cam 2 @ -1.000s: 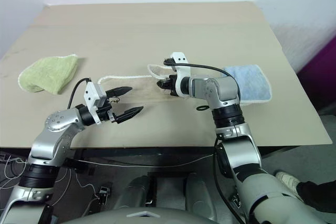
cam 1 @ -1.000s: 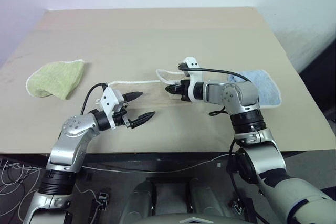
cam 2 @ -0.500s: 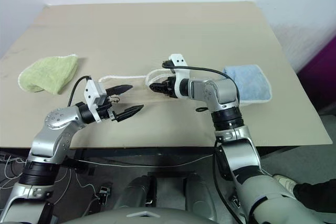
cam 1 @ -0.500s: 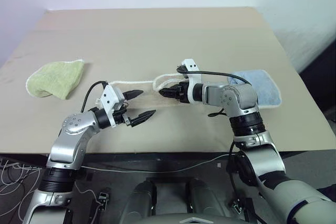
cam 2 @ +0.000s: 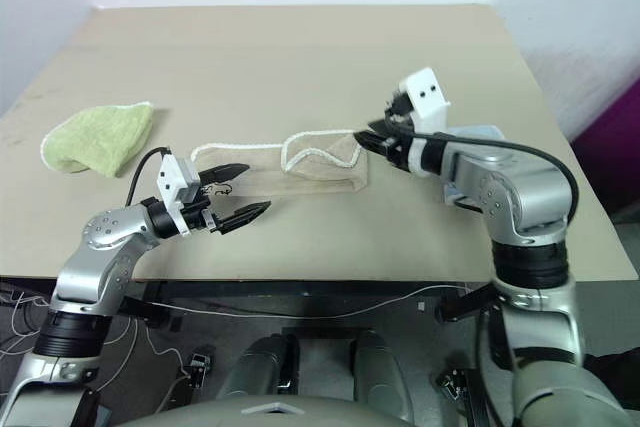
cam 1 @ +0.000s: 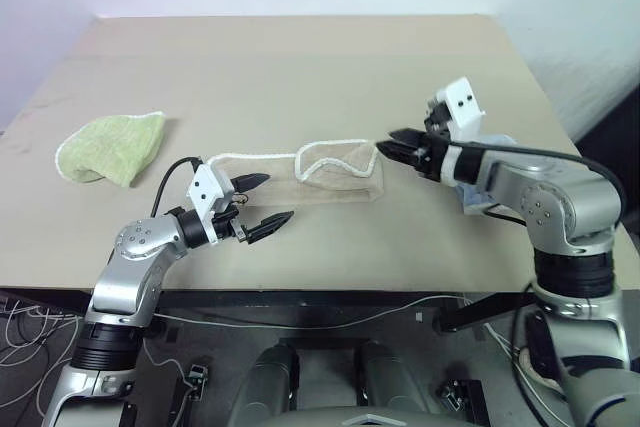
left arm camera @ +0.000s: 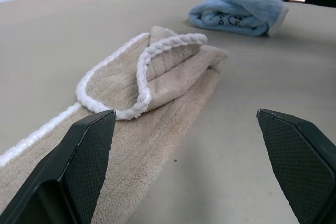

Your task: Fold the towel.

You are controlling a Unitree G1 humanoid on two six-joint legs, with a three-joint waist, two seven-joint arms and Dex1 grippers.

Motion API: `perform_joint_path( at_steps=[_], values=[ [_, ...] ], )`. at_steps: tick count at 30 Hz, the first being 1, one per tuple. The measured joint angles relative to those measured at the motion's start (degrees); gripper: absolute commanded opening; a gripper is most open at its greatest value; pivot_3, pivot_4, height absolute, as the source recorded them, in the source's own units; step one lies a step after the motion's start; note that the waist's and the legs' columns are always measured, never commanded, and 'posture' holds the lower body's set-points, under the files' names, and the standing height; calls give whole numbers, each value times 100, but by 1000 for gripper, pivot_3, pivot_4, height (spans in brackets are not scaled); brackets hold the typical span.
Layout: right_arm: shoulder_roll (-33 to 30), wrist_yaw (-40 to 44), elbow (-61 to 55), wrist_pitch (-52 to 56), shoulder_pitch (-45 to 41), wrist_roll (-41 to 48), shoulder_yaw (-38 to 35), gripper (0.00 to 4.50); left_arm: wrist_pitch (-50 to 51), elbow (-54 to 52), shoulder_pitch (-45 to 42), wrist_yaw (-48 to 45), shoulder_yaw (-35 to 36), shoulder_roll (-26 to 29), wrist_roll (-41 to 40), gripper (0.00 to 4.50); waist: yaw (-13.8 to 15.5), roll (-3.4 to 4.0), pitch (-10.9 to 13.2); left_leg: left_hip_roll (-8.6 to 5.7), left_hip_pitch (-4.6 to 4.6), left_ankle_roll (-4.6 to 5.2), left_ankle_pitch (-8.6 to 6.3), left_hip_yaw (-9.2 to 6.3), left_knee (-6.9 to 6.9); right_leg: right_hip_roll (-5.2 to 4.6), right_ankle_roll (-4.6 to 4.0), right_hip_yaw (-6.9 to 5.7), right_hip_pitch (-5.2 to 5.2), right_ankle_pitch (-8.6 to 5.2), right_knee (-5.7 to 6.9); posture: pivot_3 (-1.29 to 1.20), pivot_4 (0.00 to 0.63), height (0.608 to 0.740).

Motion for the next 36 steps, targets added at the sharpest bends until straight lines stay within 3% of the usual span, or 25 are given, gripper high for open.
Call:
perform_joint_path(
  at_steps=[2,10,22,29,36],
  values=[
    [31,88,182,-241,155,-148,216,27,0,4,-60,-2,0,0,0,4500,-45,0,0,2,0,0,0,2,-1,3,0,3,-3,0,3,0,150,740],
    [486,164,964,-994,47,-614,661,27,0,37,44,41,163,123,-1,4500,-25,1,1,3,1,0,0,2,0,3,0,3,-3,0,3,0,150,740],
    [907,296,1403,-1150,-290,-849,852,27,-5,34,493,196,847,408,-10,4500,-20,1,1,2,1,0,0,0,0,1,0,2,-3,0,3,0,150,740],
    [1445,167,2493,-1923,-1044,-1238,869,27,-3,-29,515,245,842,344,-10,4500,-31,1,1,2,1,-1,0,1,-3,3,-1,2,-5,0,3,0,150,740],
    [2015,123,3440,-2632,-1279,-1643,1071,27,17,-195,784,472,850,215,-12,4500,-43,1,1,2,1,-1,0,1,-3,3,-1,2,-7,0,4,0,150,740]
  ],
)
